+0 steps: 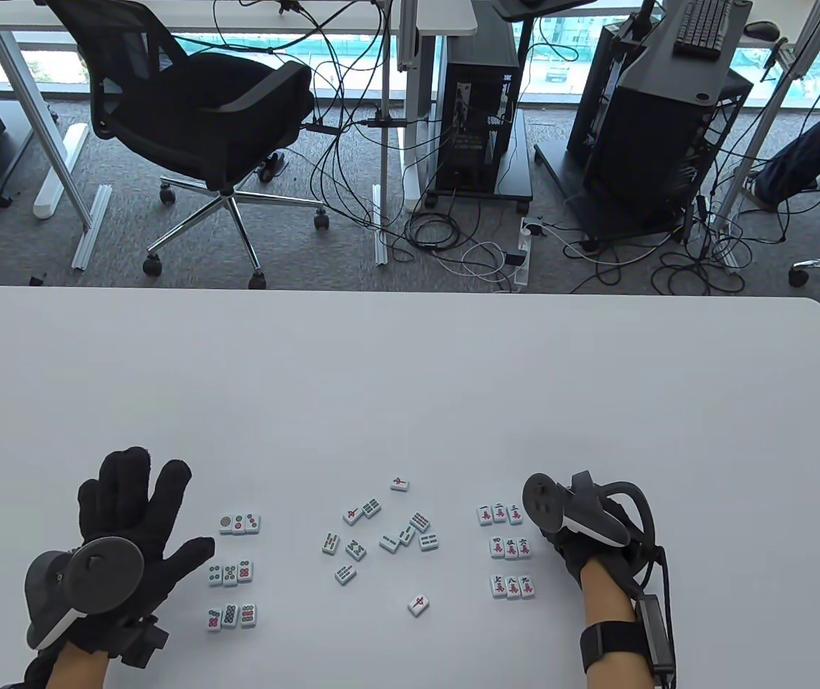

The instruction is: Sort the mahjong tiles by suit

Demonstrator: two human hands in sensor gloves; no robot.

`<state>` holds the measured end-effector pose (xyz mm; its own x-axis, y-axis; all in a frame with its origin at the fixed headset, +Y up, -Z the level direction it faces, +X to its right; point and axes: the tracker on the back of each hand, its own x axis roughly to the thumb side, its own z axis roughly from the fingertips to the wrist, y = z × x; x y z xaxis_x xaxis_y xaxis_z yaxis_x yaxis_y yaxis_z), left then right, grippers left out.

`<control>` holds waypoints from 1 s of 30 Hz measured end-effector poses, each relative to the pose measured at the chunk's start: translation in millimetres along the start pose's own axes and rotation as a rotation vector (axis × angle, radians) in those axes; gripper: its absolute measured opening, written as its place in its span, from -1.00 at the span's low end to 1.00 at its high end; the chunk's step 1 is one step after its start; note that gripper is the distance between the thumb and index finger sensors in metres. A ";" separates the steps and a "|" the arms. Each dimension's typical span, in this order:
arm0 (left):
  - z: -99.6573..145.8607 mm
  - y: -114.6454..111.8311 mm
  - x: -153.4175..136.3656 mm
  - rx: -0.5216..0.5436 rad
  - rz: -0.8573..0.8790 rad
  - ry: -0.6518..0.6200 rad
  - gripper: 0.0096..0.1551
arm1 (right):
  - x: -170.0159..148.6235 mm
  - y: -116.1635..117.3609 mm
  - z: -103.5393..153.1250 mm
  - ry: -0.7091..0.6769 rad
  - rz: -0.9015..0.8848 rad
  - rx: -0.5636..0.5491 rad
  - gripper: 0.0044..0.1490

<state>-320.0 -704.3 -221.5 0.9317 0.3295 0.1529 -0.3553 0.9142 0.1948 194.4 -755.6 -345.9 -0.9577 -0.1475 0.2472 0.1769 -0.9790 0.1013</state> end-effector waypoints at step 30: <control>-0.5 -1.2 3.3 -0.006 0.012 -0.019 0.08 | 203.5 -35.1 1.4 -0.610 0.225 -0.097 -0.24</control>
<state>-316.4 -704.1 -221.7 0.9259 0.3357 0.1732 -0.3655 0.9119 0.1869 -6.4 -751.1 -297.8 -0.5939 -0.2721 0.7571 0.3093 -0.9460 -0.0974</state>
